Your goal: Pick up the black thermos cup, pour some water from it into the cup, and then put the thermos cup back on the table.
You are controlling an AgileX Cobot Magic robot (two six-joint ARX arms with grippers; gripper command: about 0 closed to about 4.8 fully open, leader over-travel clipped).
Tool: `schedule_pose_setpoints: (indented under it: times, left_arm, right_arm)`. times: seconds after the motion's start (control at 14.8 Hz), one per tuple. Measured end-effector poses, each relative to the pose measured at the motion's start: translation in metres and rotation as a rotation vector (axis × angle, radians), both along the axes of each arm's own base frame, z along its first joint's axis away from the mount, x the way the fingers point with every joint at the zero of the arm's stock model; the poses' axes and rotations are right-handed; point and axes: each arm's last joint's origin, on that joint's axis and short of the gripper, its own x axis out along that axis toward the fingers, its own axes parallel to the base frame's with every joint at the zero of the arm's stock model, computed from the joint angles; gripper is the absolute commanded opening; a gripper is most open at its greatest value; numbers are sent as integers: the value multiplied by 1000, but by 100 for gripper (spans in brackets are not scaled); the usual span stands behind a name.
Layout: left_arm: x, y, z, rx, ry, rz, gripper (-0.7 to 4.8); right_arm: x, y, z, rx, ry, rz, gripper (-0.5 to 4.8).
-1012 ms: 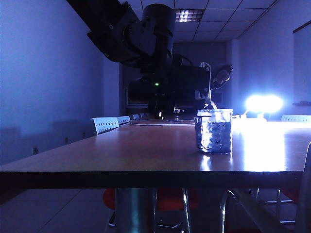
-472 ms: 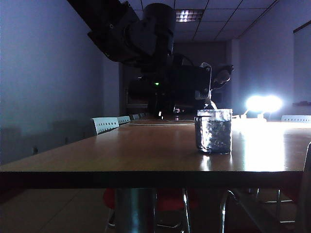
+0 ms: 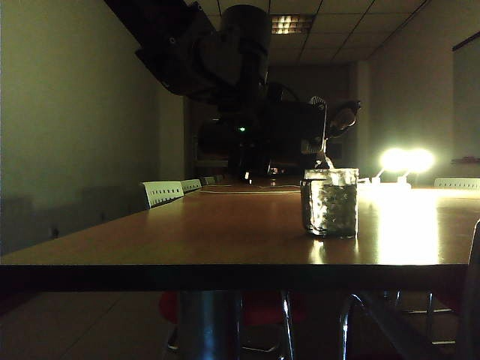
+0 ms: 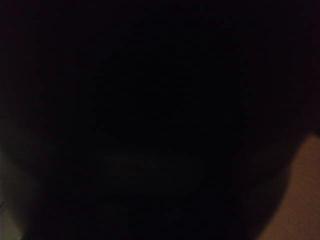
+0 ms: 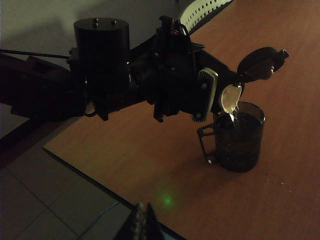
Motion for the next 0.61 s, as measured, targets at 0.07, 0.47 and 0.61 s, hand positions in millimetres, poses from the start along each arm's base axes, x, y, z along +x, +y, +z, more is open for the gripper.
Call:
schedule_pose_setpoints:
  times: [0.07,0.47,0.61]
  left_arm:
    - [0,0,0,0,0,0,331]
    - [0,0,0,-22,6,4,331]
    - [1,1,-1,-95,35,19,332]
  right_arm:
    - [0,0,0,0,0,0,-1]
    - [0,0,0,0,0,0,-1]
    - [0,0,0,0,0,0,-1]
